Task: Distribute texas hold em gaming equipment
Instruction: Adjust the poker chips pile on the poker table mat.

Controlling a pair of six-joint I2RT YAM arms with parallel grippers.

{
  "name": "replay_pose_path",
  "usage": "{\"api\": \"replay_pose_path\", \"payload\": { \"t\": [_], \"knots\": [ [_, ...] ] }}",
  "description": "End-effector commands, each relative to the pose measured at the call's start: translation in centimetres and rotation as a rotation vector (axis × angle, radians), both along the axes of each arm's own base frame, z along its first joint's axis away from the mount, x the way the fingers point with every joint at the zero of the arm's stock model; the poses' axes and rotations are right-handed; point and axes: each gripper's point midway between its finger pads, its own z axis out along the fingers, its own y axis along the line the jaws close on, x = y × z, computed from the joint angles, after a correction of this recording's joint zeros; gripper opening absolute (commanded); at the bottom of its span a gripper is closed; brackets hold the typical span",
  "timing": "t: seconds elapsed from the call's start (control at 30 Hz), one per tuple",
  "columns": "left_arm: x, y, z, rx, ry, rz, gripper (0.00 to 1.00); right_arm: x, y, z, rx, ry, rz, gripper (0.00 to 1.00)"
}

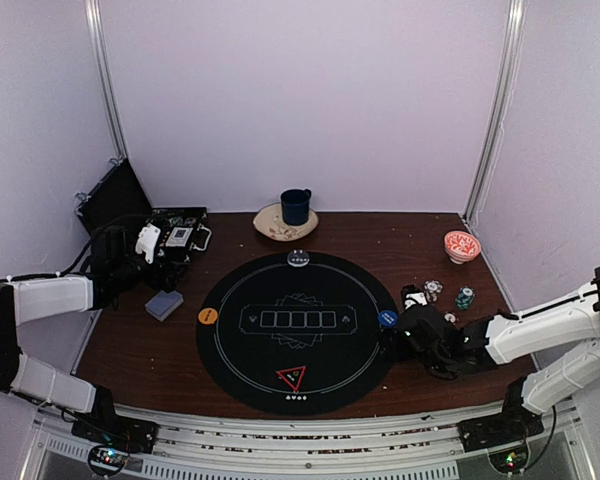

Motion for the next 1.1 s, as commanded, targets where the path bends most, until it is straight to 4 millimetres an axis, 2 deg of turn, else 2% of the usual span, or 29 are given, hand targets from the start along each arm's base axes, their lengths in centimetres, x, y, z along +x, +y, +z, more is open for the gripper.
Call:
{"api": "replay_pose_path", "payload": {
  "t": [0.0, 0.17, 0.5, 1.07],
  "knots": [
    [0.9, 0.1, 2.3, -0.013, -0.069, 0.004, 0.98, 0.2, 0.1, 0.1, 0.078, 0.018, -0.009, 1.00],
    [0.9, 0.1, 2.3, -0.013, -0.069, 0.004, 0.98, 0.6, -0.1, -0.9, 0.056, 0.043, -0.030, 1.00],
    [1.0, 0.2, 2.2, -0.012, -0.067, 0.007, 0.98, 0.9, 0.8, -3.1, 0.013, 0.103, -0.025, 1.00],
    [1.0, 0.1, 2.0, -0.013, -0.062, 0.006, 0.98, 0.5, 3.1, -2.8, 0.040, 0.114, 0.084, 1.00]
  ]
}}
